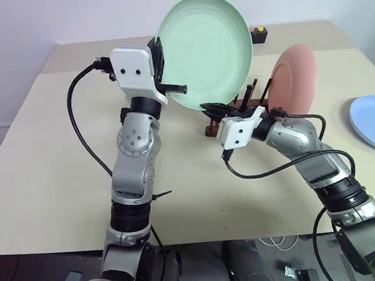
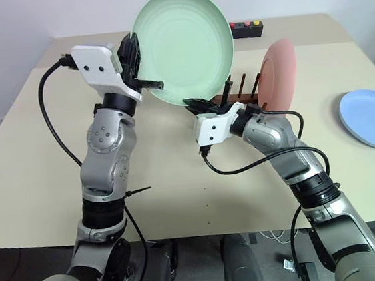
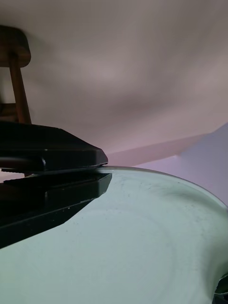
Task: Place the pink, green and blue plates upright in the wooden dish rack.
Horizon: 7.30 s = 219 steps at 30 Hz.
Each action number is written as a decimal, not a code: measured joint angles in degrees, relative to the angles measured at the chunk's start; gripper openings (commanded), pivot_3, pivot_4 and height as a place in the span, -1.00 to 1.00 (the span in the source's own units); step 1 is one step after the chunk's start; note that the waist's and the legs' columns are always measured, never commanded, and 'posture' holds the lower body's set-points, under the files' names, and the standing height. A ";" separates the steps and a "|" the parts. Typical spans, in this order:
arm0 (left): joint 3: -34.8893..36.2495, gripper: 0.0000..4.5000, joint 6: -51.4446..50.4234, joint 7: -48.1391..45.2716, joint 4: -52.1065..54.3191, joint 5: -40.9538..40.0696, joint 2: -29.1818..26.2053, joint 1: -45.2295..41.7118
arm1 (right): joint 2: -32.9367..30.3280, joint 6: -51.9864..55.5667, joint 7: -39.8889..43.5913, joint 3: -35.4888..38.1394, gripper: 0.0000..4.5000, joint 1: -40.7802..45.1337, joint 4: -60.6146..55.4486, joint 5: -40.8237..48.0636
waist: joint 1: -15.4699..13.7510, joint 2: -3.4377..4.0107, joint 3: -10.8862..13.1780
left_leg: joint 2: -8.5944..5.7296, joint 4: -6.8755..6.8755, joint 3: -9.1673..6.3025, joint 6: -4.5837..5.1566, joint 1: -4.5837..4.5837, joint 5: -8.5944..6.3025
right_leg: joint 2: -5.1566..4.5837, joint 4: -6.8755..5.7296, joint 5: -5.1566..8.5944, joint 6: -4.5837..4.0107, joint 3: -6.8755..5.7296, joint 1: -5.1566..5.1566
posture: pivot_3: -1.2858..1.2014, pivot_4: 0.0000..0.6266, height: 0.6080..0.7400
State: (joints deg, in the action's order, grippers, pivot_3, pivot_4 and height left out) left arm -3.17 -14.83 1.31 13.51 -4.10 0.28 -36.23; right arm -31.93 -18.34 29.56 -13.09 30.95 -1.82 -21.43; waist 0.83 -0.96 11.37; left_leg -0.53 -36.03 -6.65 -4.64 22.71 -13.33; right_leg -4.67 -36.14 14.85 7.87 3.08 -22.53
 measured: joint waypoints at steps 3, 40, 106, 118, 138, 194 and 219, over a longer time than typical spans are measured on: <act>0.90 -0.86 0.00 -0.18 0.00 -0.63 0.57 0.00 | 0.00 -0.54 -0.82 0.00 -1.00 0.00 0.04 -1.06 | 0.00 0.00 0.00 | 0.00 0.00 0.00 0.00 0.00 0.00 | 0.00 0.00 0.00 0.00 0.00 0.00 | 0.03 -0.52 0.91; -2.33 0.98 -2.42 -27.29 -0.11 -8.79 -18.52 18.23 | -0.48 41.15 4.16 26.30 -1.00 -4.25 -17.61 66.49 | 0.37 0.13 0.00 | 0.05 0.14 -0.01 0.04 0.00 -0.02 | 0.02 0.00 0.08 -0.16 0.02 -0.04 | 0.03 -0.52 0.91; -6.78 1.00 -7.93 -36.56 5.36 -12.81 -19.86 22.98 | -0.57 59.95 -1.55 31.62 0.99 -2.35 -9.19 82.35 | 0.06 0.23 0.03 | 0.05 0.03 0.00 0.05 0.32 -0.02 | 0.02 0.01 0.10 -0.18 0.01 -0.29 | 0.03 -0.52 0.91; -7.14 1.00 -7.94 -36.54 5.36 -12.80 -19.29 22.98 | -2.56 58.11 -0.31 31.47 0.99 -1.56 -9.74 75.68 | 0.03 0.23 0.04 | 0.05 0.01 0.00 0.05 0.43 -0.02 | 0.02 0.02 0.05 -0.09 0.01 -0.39 | 0.03 -0.52 0.91; -7.39 1.00 -7.93 -37.04 5.33 -12.65 -18.78 22.96 | -8.28 51.02 6.21 32.36 0.99 -2.41 -11.51 64.83 | -0.02 0.25 0.05 | 0.04 -0.04 0.00 0.05 0.51 -0.02 | 0.02 0.02 0.04 -0.08 0.01 -0.45 | 0.03 -0.52 0.91; -9.35 1.00 -6.09 -37.81 2.51 -11.58 -18.32 22.06 | -17.27 27.92 -4.74 30.37 -0.98 -10.97 38.58 27.68 | 0.26 0.88 -0.04 | 0.00 -0.07 0.12 0.06 0.01 -0.02 | 0.01 0.04 0.07 -0.13 0.15 0.03 | 0.03 -0.52 0.91; -8.86 1.00 -5.41 -37.19 2.35 -10.87 -18.26 21.98 | -2.54 32.22 2.29 23.25 -0.98 12.58 -12.00 60.03 | 1.15 1.07 0.05 | 0.03 0.01 0.03 0.07 0.10 -0.02 | 0.01 -0.01 0.03 -0.02 0.12 -0.09 | 0.03 -0.52 0.91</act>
State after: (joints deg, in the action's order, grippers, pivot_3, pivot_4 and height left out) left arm -12.03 -20.24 -35.88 15.86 -14.96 -17.98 -14.24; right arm -34.47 13.88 31.85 10.16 43.53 -13.82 38.60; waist 1.97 0.11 11.42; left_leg -0.49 -36.01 -6.62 -4.58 22.81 -13.35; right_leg -4.67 -36.15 14.88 7.85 3.21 -22.61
